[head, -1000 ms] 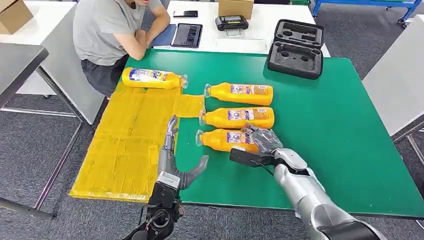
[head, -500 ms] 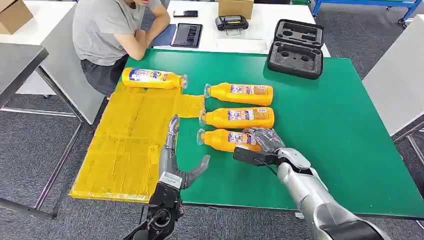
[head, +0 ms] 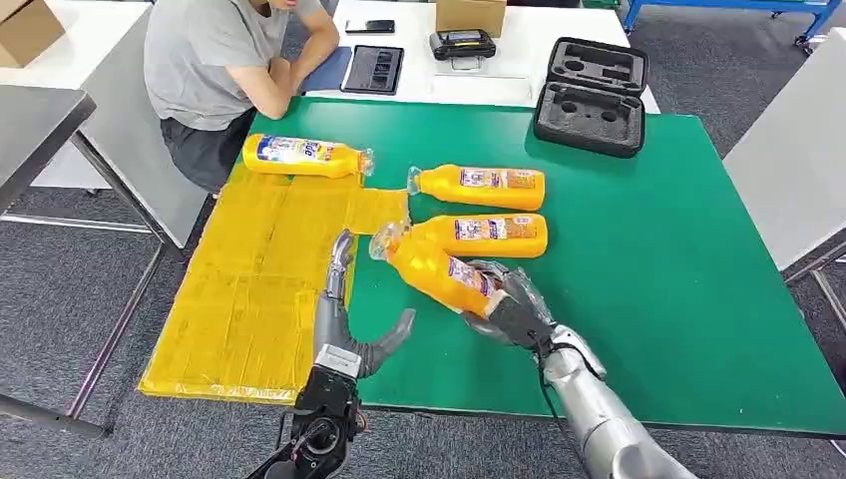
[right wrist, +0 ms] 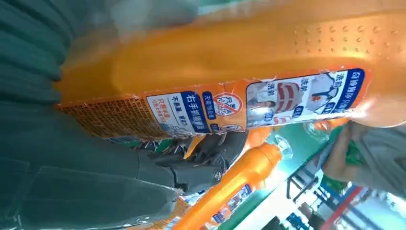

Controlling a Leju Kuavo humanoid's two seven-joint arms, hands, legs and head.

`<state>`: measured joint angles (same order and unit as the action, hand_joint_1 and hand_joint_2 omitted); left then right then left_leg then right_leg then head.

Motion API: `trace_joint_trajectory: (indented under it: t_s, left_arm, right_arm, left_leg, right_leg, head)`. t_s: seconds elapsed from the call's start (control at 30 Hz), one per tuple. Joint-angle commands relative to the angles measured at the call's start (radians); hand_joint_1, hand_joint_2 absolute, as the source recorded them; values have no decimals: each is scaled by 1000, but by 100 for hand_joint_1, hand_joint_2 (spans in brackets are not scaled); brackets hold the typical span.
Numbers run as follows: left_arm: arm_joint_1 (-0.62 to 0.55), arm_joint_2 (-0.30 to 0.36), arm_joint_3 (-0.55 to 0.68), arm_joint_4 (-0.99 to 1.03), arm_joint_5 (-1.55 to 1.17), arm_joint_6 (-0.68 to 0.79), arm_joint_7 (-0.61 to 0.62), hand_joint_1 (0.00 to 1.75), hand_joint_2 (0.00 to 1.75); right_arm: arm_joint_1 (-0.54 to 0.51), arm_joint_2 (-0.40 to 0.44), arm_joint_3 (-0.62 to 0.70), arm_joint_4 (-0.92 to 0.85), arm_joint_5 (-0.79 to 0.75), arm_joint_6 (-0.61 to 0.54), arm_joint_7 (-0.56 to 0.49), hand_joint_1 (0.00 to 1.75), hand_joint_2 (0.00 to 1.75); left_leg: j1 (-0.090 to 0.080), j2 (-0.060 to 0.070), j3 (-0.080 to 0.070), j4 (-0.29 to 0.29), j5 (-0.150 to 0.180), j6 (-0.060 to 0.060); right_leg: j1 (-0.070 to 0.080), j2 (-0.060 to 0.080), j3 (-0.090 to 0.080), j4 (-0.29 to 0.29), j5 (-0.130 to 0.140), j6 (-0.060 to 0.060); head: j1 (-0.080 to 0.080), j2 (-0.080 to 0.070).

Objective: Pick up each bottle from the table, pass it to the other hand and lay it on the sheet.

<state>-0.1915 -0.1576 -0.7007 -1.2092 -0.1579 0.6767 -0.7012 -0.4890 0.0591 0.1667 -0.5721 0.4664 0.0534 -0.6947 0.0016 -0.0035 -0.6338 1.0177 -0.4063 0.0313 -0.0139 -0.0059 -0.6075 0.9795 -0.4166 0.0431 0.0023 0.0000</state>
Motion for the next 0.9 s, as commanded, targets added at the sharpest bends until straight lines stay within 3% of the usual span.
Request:
trace_joint_trajectory:
  t_s: [0.03,0.33,0.47,0.6,0.7,0.77,0.9]
  left_arm:
    - [-9,-11,50,21,1,21,3,0,175]
    - [-21,-19,38,24,22,21,3,0,175]
    - [-30,-18,39,51,112,-32,3,0,175]
    - [-30,-18,39,51,112,-32,3,0,175]
    - [-22,-44,102,95,168,-192,3,0,175]
    - [-34,-80,163,198,190,-380,3,0,175]
    - [-69,-106,186,320,211,-521,3,0,175]
  right_arm:
    - [73,30,-53,-143,-149,37,-3,171,175]
    - [111,34,-86,-201,-228,-4,-3,173,175]
    - [173,51,-89,-313,-374,116,-3,175,175]
    - [173,51,-89,-313,-374,116,-3,175,175]
    - [197,57,-44,-349,-410,194,-3,175,175]
    - [189,75,15,-360,-416,220,-3,175,175]
    - [175,98,66,-381,-450,281,-3,175,175]
  left_leg:
    - [0,0,2,-1,-1,-1]
    - [0,0,2,0,-1,-1]
    - [0,0,1,-1,-1,-1]
    - [0,1,3,0,-2,-1]
    - [0,0,4,0,-2,-2]
    - [0,1,5,-1,-2,-2]
    - [0,3,4,-1,-2,-2]
  right_leg:
    - [0,0,2,0,-1,-1]
    - [0,0,1,0,-1,-1]
    - [0,0,1,0,-1,-1]
    - [1,1,2,-1,-2,-2]
    - [1,0,3,-1,-2,-2]
    - [0,2,4,-1,-2,-2]
    - [0,4,3,-1,-1,-2]
  head:
    - [0,0]
    - [0,0]
    - [0,0]
    - [-1,0]
    - [-1,0]
    - [0,0]
    - [0,0]
